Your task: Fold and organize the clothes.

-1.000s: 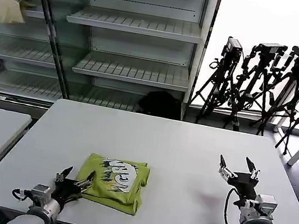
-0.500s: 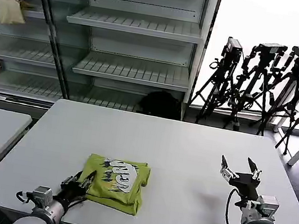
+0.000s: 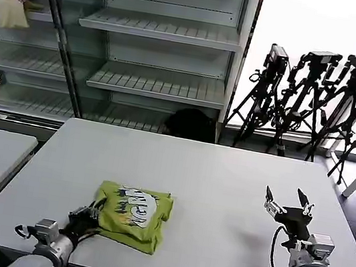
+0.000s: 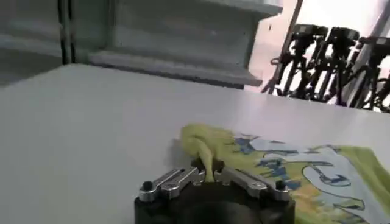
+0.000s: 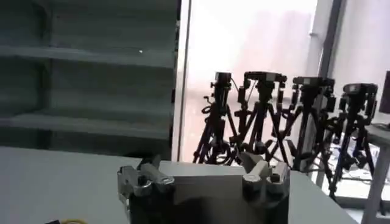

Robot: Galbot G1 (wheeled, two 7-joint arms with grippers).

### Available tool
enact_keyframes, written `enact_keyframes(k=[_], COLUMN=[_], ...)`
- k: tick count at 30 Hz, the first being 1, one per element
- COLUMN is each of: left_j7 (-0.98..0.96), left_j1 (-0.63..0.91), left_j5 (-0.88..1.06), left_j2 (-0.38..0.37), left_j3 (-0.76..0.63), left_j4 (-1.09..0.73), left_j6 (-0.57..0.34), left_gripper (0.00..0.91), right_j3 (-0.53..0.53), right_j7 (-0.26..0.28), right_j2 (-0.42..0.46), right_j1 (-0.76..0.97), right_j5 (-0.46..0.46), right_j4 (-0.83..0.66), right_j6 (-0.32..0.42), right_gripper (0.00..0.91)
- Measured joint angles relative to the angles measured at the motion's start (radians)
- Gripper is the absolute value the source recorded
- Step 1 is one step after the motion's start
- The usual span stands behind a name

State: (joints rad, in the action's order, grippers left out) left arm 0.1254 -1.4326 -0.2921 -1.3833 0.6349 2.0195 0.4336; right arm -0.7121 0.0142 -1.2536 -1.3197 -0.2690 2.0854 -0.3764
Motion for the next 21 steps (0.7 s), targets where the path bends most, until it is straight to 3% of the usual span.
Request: enact_keyframes(k=[8,21], left_j7=[0.056,0.136], left_j1=[0.038,0.116], left_j5=[0.176,0.344], left_j2=[0.093,0.345], left_j3=[0.143,0.374], left_j4=[-0.056,-0.135], left_j6=[-0.118,-0.259], left_gripper=[0.0,0.0], right_j3=[0.002,-0.002], right_j7=[-0.001,-0.007], right_j2=[0.005,0.01], right_j1=[-0.005,-0.02], right_j5=[0.0,0.005], right_j4=[-0.012,-0.037], right_j6=[0.013,0.039], right_gripper=[0.907,0.907])
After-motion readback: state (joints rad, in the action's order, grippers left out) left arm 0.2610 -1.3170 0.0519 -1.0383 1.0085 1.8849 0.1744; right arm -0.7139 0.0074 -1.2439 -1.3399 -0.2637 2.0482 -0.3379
